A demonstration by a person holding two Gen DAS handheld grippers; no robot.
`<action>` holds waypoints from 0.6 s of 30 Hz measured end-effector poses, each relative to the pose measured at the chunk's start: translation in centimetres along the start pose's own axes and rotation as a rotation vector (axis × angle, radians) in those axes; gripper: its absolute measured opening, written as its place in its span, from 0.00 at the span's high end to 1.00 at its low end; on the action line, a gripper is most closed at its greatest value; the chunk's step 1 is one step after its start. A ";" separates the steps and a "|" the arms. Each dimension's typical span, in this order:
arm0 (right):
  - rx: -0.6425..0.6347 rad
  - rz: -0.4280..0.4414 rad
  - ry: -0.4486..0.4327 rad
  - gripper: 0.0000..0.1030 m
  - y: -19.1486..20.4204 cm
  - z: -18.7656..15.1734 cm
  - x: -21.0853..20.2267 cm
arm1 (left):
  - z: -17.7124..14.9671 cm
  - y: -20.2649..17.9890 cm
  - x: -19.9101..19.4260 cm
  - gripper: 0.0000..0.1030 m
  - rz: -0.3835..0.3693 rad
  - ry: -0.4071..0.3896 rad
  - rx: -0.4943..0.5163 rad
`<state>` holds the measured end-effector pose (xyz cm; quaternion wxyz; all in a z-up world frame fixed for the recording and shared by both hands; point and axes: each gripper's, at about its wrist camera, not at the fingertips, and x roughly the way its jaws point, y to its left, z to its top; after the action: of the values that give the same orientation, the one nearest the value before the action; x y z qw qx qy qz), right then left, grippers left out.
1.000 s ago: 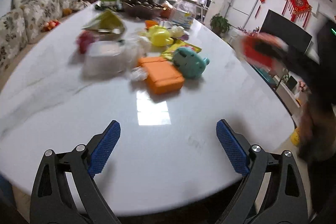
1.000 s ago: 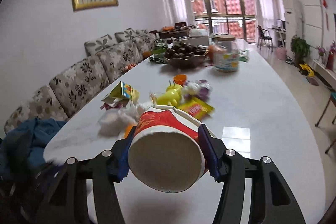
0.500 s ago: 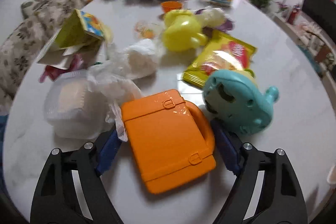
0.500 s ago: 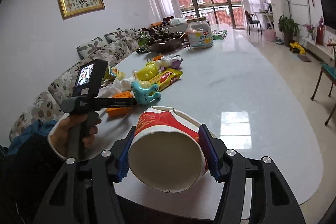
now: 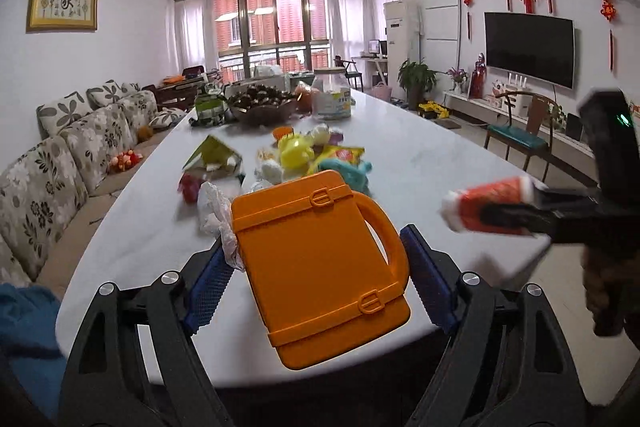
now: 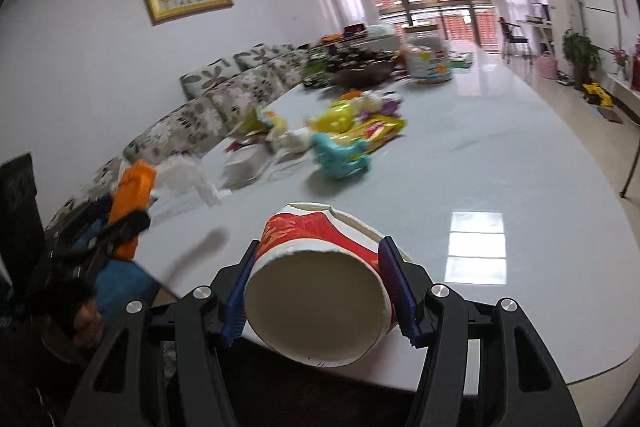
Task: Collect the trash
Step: 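Carry both items to the trash bag and open both tools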
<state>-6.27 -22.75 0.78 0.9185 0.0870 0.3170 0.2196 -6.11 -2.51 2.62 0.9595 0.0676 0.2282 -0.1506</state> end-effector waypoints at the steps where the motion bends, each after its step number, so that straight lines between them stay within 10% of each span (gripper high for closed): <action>1: -0.006 0.009 0.004 0.44 0.4 -0.1 0.0 | -0.5 -0.1 -0.6 0.23 -0.005 0.007 0.004; 18: -0.034 0.132 0.260 0.44 7.2 -8.1 -2.3 | -6.9 -2.5 -8.4 0.23 -0.291 0.160 0.037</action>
<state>-15.42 -17.21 -2.18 0.8546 0.0627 0.4233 0.2943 -16.98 -1.37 0.16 0.9049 0.0631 0.3085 -0.2864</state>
